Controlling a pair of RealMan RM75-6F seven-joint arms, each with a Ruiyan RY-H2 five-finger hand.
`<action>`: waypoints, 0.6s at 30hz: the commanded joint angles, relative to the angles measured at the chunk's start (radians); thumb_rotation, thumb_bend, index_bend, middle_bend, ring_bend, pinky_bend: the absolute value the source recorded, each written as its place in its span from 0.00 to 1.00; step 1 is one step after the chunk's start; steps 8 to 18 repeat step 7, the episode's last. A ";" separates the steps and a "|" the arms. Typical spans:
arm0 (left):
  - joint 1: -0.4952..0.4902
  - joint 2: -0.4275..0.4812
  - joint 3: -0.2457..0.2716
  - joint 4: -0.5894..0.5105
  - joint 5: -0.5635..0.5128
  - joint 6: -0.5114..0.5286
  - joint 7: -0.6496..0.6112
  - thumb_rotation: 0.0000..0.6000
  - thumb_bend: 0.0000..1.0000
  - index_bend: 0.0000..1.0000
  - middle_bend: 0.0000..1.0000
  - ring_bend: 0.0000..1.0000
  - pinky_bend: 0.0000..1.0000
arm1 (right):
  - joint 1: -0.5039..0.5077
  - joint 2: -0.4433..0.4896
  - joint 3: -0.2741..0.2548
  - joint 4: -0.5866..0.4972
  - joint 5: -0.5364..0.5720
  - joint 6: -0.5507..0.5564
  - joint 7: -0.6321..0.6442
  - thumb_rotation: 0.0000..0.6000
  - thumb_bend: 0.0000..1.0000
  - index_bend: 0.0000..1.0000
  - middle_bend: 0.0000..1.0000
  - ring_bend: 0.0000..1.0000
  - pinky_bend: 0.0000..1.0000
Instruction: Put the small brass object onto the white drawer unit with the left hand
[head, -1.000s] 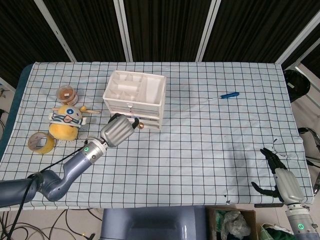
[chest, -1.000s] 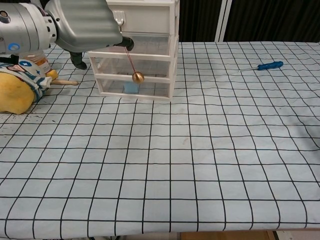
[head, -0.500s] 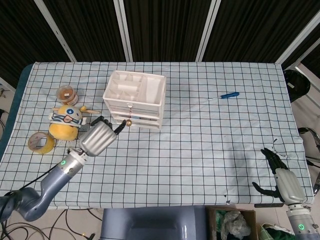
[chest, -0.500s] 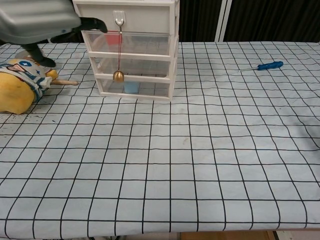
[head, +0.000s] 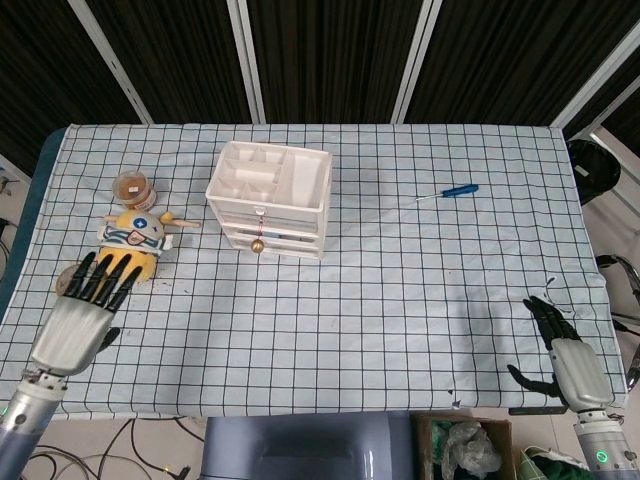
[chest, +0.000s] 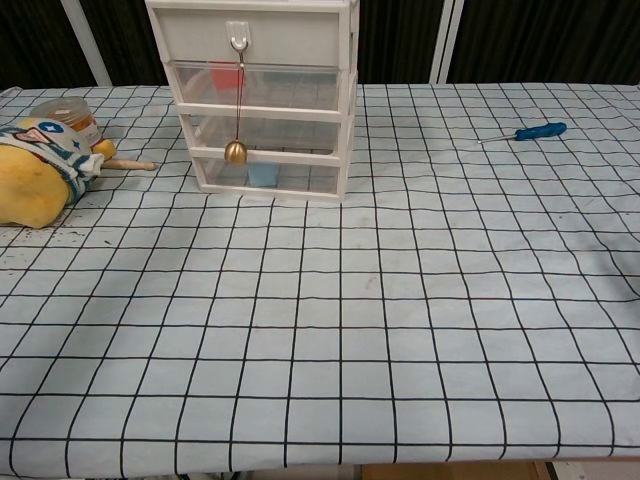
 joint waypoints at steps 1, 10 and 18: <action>0.160 -0.044 0.013 0.156 0.020 0.138 -0.214 1.00 0.00 0.00 0.00 0.00 0.00 | -0.002 -0.002 0.000 0.002 -0.003 0.004 -0.002 1.00 0.20 0.00 0.00 0.00 0.13; 0.215 -0.067 -0.021 0.215 0.004 0.160 -0.326 1.00 0.00 0.00 0.00 0.00 0.00 | -0.009 -0.003 -0.003 0.008 -0.023 0.025 0.009 1.00 0.20 0.00 0.00 0.00 0.13; 0.215 -0.067 -0.021 0.215 0.004 0.160 -0.326 1.00 0.00 0.00 0.00 0.00 0.00 | -0.009 -0.003 -0.003 0.008 -0.023 0.025 0.009 1.00 0.20 0.00 0.00 0.00 0.13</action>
